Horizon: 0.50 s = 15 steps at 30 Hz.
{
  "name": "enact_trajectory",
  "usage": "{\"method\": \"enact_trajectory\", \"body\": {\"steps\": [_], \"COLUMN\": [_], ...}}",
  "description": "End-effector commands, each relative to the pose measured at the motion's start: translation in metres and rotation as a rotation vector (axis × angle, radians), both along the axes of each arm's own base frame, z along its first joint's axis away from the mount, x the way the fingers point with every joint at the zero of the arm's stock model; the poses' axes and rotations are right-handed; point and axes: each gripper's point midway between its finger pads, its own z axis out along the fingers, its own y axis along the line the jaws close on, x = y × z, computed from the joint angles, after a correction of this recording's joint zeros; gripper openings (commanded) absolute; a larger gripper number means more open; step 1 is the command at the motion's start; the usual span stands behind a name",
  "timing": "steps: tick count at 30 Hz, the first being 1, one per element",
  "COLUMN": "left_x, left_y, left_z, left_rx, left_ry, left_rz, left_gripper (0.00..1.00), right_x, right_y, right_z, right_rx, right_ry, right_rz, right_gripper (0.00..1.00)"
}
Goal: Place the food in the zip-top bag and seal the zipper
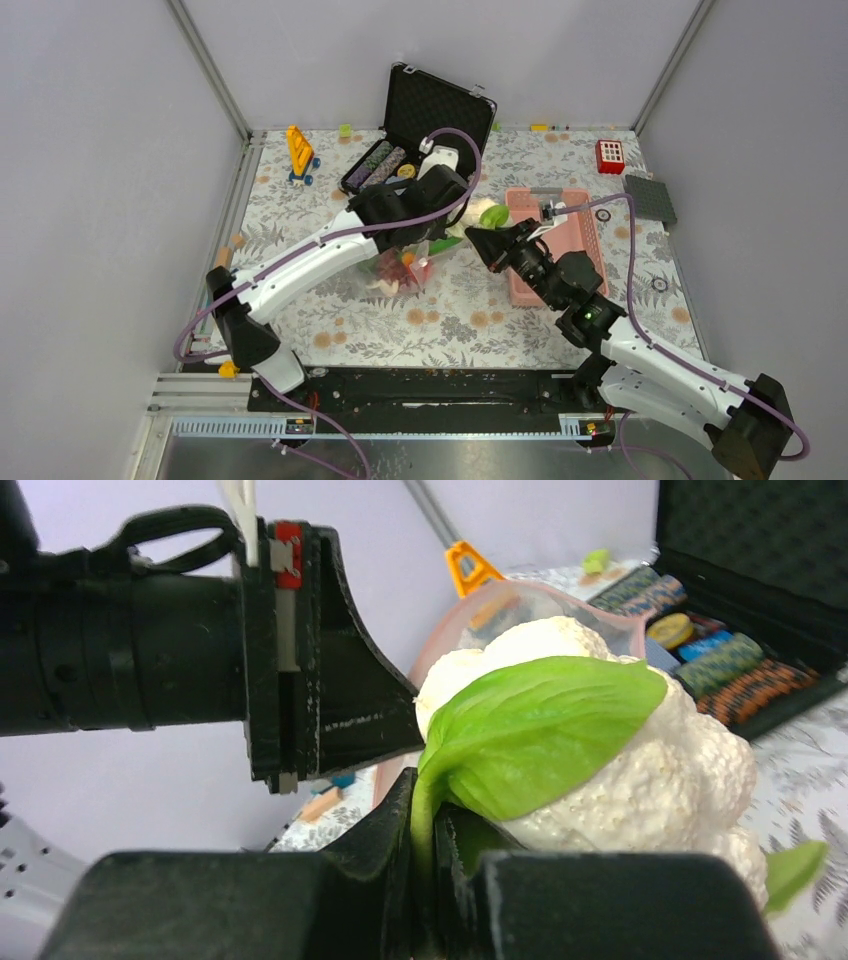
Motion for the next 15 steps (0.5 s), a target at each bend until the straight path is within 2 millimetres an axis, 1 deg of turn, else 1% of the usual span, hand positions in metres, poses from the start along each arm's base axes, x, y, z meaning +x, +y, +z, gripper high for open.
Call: {"method": "enact_trajectory", "body": {"steps": [1, 3, 6, 11, 15], "left_x": [-0.017, -0.023, -0.028, -0.032, -0.038], "left_y": [0.024, 0.035, 0.044, 0.05, 0.052], "left_z": [0.016, 0.015, 0.013, 0.021, 0.034], "left_rx": [0.038, 0.052, 0.033, -0.018, -0.106], "left_ry": [-0.016, -0.015, -0.011, -0.031, -0.056], "left_rz": [0.064, 0.096, 0.122, 0.141, 0.125], "left_gripper": [0.0, 0.0, 0.0, 0.0, 0.0], "right_x": [-0.016, -0.024, -0.04, -0.062, -0.081], "right_y": [0.004, 0.002, 0.005, 0.007, 0.017], "right_z": [0.078, 0.089, 0.102, 0.111, 0.117], "right_rx": [0.148, 0.182, 0.229, 0.328, 0.416], "right_ry": [-0.237, -0.273, -0.303, -0.33, -0.342], "right_rz": [0.082, 0.104, 0.184, 0.286, 0.423], "right_gripper": [0.0, 0.0, 0.0, 0.0, 0.0]}}
